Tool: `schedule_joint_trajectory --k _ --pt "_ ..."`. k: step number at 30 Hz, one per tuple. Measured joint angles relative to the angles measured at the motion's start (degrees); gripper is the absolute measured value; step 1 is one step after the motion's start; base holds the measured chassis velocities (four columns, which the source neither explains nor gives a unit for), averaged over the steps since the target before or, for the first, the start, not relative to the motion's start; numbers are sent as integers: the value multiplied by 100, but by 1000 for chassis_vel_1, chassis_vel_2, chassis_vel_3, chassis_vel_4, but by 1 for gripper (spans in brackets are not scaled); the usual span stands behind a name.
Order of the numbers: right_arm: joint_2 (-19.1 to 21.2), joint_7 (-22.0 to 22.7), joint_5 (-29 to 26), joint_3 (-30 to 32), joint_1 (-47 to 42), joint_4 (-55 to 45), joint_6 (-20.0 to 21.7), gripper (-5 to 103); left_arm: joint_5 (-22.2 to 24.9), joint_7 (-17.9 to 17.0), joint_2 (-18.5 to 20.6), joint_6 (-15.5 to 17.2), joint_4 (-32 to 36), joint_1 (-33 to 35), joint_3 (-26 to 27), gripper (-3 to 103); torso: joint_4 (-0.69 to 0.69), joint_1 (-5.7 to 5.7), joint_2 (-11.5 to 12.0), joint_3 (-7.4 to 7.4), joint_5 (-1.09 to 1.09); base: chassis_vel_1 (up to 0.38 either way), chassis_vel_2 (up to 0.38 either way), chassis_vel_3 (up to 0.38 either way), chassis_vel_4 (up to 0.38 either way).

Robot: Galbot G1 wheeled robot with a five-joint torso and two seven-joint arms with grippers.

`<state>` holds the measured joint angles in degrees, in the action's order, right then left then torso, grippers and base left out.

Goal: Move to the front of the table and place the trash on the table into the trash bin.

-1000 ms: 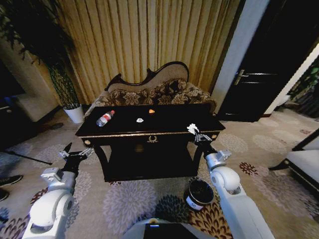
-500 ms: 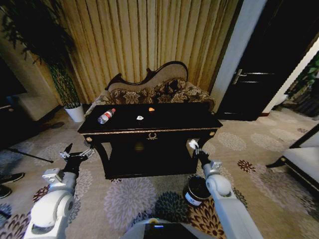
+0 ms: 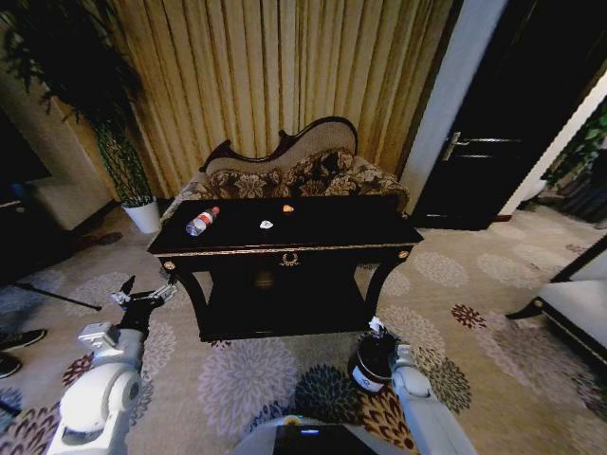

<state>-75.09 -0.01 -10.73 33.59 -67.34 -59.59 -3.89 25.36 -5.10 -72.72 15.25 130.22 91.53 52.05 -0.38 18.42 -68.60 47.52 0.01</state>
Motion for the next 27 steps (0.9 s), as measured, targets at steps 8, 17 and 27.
schedule_joint_trajectory --k 8,17,27 --pt "-26 0 401 178 220 547 -122 1 86 -14 64 -81 -8 40 83 100 0 0 0 0 -2 0 0 0 0" --pt "-38 0 1055 339 311 780 -152 20 87 -15 80 -94 -19 40 59 100 0 0 -1 0 -1 0 0 0 0" --pt "1 0 1119 364 450 931 -277 57 93 -20 125 -105 13 85 90 100 0 0 -1 0 -2 0 0 0 0"
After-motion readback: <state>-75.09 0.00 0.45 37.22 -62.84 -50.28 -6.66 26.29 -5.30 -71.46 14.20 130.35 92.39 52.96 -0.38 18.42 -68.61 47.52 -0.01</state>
